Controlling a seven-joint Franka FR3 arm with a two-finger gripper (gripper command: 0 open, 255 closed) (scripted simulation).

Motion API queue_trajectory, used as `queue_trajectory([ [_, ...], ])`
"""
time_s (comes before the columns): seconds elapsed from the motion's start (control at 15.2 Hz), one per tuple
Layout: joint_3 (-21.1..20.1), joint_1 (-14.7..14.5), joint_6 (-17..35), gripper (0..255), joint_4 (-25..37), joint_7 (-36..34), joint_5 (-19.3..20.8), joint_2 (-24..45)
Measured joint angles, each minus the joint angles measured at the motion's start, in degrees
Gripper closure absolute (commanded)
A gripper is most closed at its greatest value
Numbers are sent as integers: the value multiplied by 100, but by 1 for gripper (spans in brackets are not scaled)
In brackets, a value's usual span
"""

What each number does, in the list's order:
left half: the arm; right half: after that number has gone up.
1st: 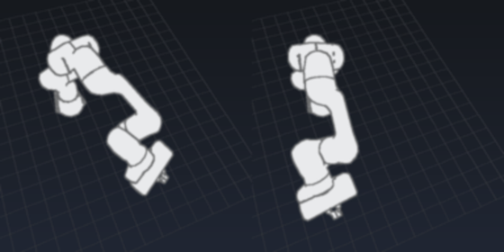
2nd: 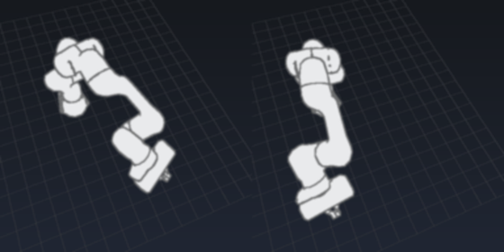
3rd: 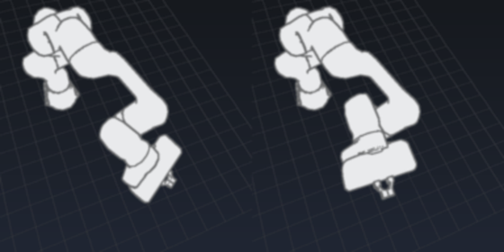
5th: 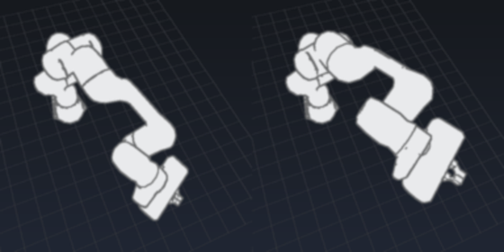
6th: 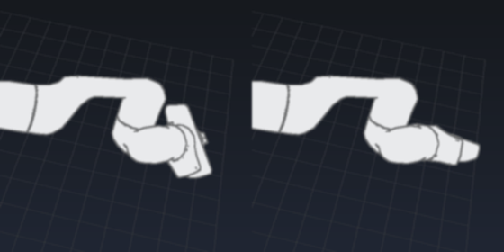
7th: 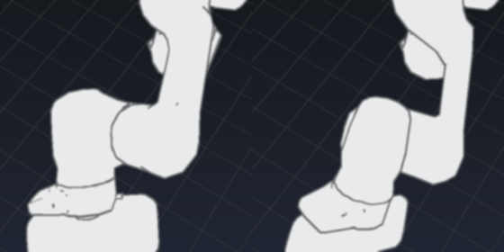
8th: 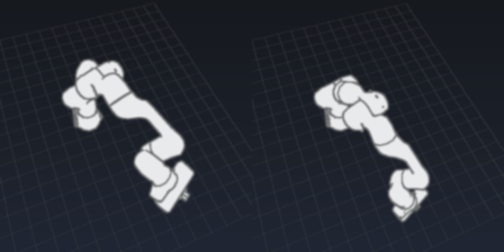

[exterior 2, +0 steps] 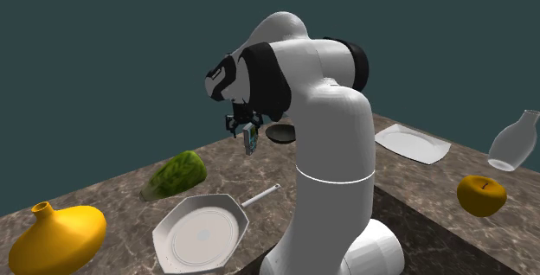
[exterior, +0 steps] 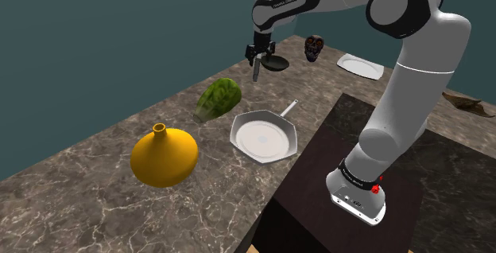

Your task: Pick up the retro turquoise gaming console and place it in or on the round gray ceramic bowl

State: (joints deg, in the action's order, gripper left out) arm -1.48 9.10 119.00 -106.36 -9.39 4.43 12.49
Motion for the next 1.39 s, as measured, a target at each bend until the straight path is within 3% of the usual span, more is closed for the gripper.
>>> queue_trajectory([
  [0.13, 0, 0, 3, 0, -2, 0, 0, 0],
  [0.2, 0, 0, 3, 255, -2, 0, 0, 0],
  [0.86, -1, -1, 4, 255, -3, -1, 0, -5],
  [1.39, -2, 5, -487, 255, 323, 46, -23, -165],
])
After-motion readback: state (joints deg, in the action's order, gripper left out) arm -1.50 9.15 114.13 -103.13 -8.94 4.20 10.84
